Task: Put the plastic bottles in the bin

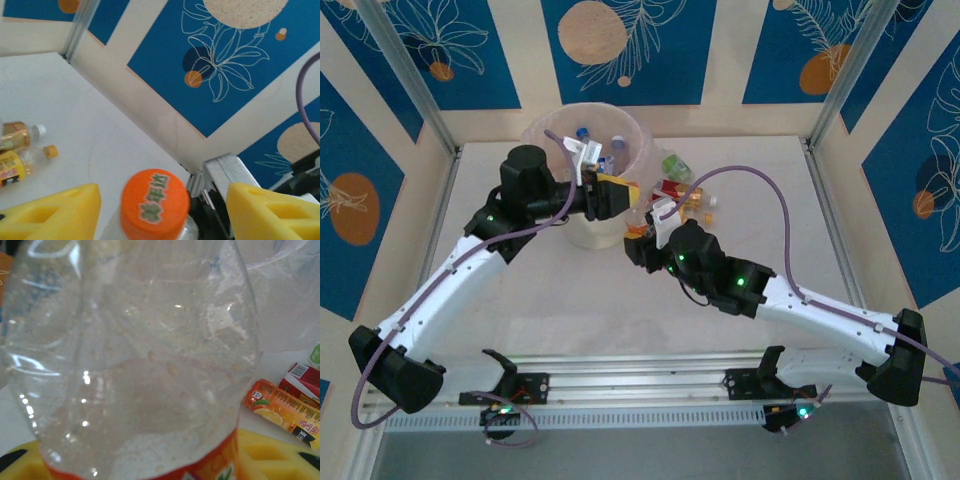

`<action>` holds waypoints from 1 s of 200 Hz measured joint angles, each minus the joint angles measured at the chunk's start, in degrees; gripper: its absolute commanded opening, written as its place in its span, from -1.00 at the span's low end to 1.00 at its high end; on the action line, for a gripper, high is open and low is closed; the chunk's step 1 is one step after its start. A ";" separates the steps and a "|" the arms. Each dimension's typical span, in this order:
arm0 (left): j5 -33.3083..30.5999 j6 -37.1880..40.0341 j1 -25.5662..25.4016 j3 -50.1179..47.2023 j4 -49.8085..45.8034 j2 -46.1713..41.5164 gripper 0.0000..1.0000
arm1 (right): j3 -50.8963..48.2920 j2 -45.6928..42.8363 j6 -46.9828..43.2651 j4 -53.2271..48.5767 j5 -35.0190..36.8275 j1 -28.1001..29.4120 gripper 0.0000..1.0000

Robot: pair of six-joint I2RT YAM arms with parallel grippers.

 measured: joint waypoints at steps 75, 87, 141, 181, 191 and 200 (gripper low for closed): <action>0.22 0.68 -0.79 0.44 0.00 2.47 -0.33 | 0.02 0.04 1.05 -0.28 -0.42 -0.66 -0.07; -0.04 1.16 -0.79 0.48 0.07 2.51 -0.43 | 0.04 0.04 1.42 -0.57 -0.44 -0.76 -0.07; -0.44 2.03 -0.79 0.55 0.15 2.73 -0.82 | 0.20 0.04 2.01 -1.05 -0.63 -1.03 0.12; -2.58 3.30 -1.03 3.74 -2.34 2.78 -1.00 | 2.08 0.57 3.06 -2.12 -0.85 -1.42 0.95; -3.91 4.15 -1.01 5.92 -3.91 2.89 -1.00 | 2.62 0.59 2.89 -2.58 -0.85 -1.62 0.98; -5.11 5.05 -0.94 8.59 -5.42 3.17 -1.00 | 2.99 0.59 3.37 -2.86 -0.85 -1.86 0.99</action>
